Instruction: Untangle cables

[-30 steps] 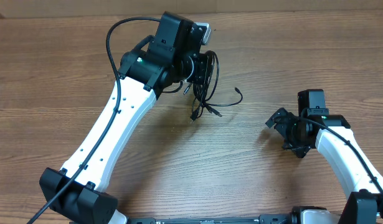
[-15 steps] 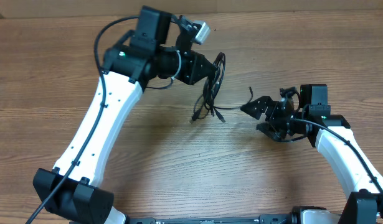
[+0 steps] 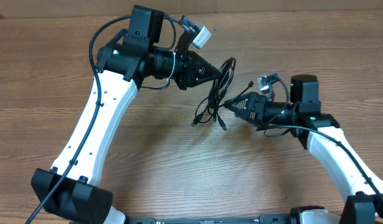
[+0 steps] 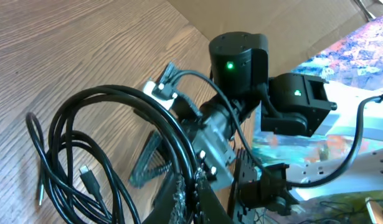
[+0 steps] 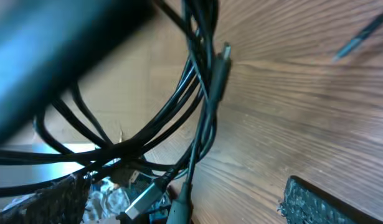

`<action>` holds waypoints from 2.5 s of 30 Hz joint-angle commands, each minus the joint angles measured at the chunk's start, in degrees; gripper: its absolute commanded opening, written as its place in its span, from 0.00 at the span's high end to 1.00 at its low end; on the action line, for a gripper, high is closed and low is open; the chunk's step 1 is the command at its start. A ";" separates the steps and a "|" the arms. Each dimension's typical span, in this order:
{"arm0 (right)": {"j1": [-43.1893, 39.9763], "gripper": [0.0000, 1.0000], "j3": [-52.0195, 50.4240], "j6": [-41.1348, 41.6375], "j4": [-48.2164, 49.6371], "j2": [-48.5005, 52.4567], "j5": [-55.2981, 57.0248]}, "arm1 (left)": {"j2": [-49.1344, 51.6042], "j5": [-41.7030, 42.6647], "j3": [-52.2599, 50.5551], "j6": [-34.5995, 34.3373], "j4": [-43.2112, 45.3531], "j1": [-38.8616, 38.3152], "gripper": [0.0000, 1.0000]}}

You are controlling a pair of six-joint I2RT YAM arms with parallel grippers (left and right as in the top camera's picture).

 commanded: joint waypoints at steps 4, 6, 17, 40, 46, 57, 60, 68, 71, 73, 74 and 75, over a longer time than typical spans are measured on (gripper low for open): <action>1.05 0.07 1.07 9.46 3.45 -1.03 0.37 | -0.76 0.94 1.33 2.58 -0.22 -0.04 0.96; 1.05 0.08 1.07 10.25 7.19 -1.03 -2.95 | -0.74 -0.79 1.27 2.58 -1.22 -0.04 0.96; 1.05 0.05 1.07 11.61 14.01 -1.03 -4.52 | -0.72 -1.18 1.27 2.45 -2.49 -0.42 0.96; 4.00 0.01 1.07 -0.59 30.64 -1.03 -6.88 | -0.66 -15.50 1.27 -50.73 8.70 -1.99 0.96; 9.11 0.16 1.07 -5.75 33.57 -0.90 2.49 | -0.66 -15.58 1.27 -54.84 8.94 -2.71 0.96; 11.26 0.96 1.07 -4.50 35.80 -0.81 7.21 | -0.63 -18.18 1.27 -52.87 7.26 -2.67 0.88; 11.21 0.96 1.07 0.79 35.63 -0.81 7.23 | -0.63 -21.88 1.27 -50.05 6.40 -2.60 0.59; 11.21 0.96 1.07 2.93 33.68 -0.81 7.28 | -0.63 -27.28 1.27 -43.23 5.75 0.13 0.15; 11.17 0.96 1.07 4.09 33.70 -0.81 7.98 | -0.63 -27.30 1.27 -32.96 3.04 3.10 0.11; 10.49 0.96 1.07 9.46 33.73 -0.81 10.32 | -0.63 -27.71 1.25 -23.93 -1.31 4.48 0.01; 9.84 0.96 1.07 11.82 34.05 -0.81 10.84 | -0.63 -27.98 1.22 -19.74 -4.07 4.85 0.01; 9.44 0.96 1.07 12.76 34.56 -0.81 10.69 | -0.63 -28.20 1.18 -15.98 -6.01 4.85 0.00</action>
